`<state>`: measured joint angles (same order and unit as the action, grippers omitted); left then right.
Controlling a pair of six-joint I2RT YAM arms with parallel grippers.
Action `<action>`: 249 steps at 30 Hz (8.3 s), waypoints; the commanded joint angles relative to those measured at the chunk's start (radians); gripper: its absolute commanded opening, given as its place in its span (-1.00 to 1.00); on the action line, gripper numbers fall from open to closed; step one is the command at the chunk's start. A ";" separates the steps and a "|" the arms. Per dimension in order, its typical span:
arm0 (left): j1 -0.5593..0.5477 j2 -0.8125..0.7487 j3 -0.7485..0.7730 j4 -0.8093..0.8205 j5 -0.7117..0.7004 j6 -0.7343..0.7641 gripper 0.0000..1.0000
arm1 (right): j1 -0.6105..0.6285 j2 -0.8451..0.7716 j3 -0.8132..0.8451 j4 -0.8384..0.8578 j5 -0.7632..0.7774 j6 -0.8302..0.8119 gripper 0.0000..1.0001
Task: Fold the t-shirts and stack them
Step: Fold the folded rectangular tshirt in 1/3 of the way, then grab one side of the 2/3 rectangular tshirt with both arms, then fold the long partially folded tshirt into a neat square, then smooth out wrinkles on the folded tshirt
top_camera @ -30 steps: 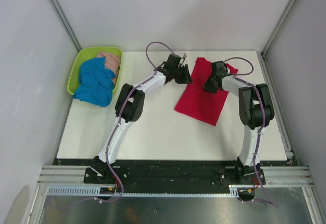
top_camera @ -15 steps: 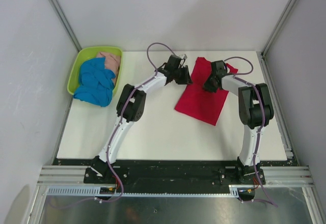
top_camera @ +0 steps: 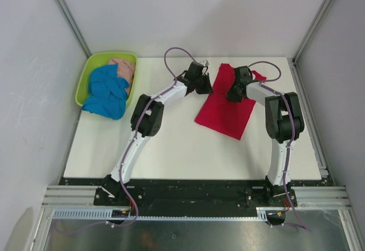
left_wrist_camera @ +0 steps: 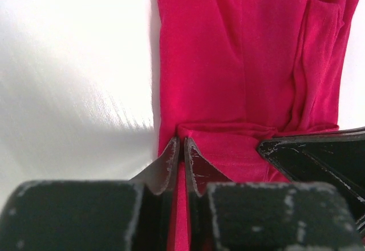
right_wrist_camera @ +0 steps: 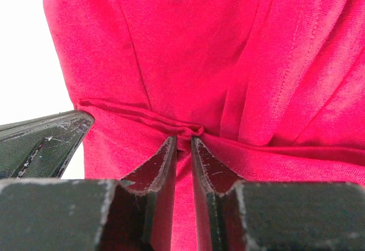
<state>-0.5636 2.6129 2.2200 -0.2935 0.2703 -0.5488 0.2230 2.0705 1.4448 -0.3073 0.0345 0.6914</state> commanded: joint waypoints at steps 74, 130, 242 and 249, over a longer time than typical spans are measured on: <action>-0.024 -0.588 -0.889 -0.015 -0.071 -0.062 -0.36 | 0.132 -0.678 -0.585 -0.216 0.119 0.173 -0.45; -0.039 -0.619 -0.920 -0.016 -0.082 -0.124 -0.99 | 0.179 -0.580 -0.727 -0.095 0.159 0.220 -1.00; 0.178 -0.140 -0.078 -0.009 0.005 -0.148 -0.83 | -0.096 0.277 0.514 -0.091 -0.166 -0.181 -0.43; 0.212 -0.046 -0.007 -0.009 0.008 -0.188 -0.86 | -0.127 0.313 0.562 -0.126 -0.174 -0.181 -0.36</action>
<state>-0.3790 2.5446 2.1574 -0.3153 0.2695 -0.7002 0.1104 2.3863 1.9415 -0.4046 -0.1425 0.5240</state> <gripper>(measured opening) 0.076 0.298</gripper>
